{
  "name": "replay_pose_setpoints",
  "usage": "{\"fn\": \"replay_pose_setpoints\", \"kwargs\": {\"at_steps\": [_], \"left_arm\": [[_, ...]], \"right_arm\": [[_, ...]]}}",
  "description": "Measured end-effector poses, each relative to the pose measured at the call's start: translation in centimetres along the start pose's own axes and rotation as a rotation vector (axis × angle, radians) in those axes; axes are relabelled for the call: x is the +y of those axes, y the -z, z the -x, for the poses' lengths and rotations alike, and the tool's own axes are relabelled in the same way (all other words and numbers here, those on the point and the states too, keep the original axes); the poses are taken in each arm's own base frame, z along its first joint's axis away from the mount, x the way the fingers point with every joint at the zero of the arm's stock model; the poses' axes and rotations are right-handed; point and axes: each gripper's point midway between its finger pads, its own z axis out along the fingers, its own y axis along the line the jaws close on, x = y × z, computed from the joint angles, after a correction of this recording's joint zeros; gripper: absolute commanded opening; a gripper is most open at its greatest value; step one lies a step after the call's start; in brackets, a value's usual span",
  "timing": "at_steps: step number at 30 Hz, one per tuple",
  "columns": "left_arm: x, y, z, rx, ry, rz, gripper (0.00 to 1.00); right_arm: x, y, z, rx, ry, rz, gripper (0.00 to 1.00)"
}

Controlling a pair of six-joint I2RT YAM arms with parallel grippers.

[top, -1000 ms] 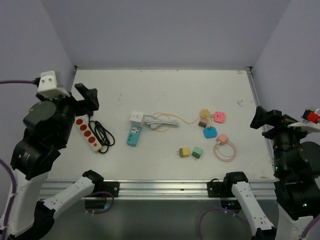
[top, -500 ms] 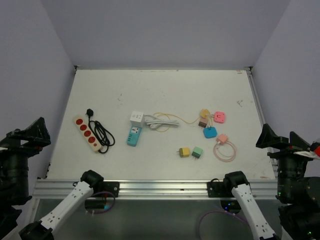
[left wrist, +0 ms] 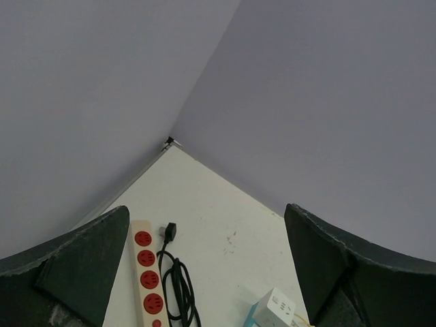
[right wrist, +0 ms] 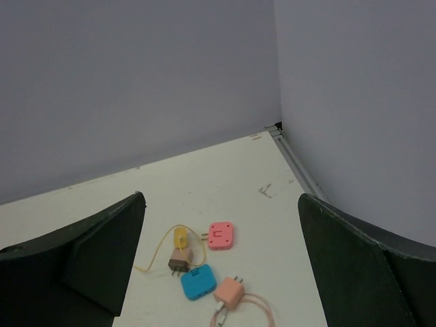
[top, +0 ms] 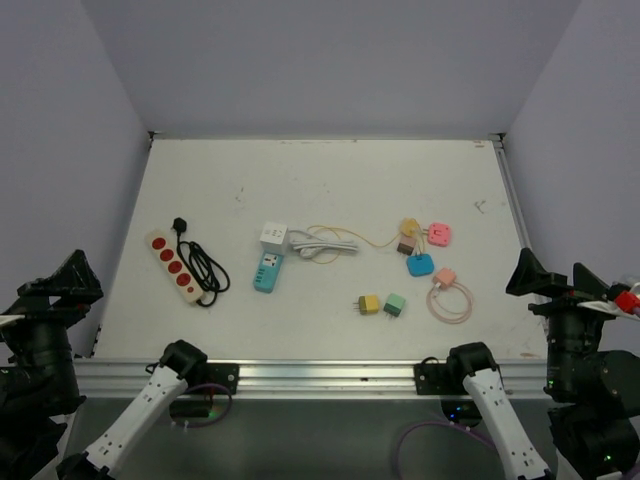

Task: Pull the plug off the socket

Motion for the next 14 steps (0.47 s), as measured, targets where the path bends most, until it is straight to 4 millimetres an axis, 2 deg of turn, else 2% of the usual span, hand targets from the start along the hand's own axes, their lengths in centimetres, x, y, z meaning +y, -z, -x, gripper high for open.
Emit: {"fn": "replay_pose_setpoints", "kwargs": {"at_steps": [5, 14], "left_arm": [[0.91, 0.30, -0.23, -0.033, 0.049, 0.014, 1.00], [0.68, -0.13, -0.81, -0.038, 0.062, 0.021, 1.00]], "right_arm": [[0.05, -0.05, -0.30, 0.001, 0.008, 0.006, 0.99], [0.55, -0.47, -1.02, 0.013, 0.020, 0.027, 0.99]]}}
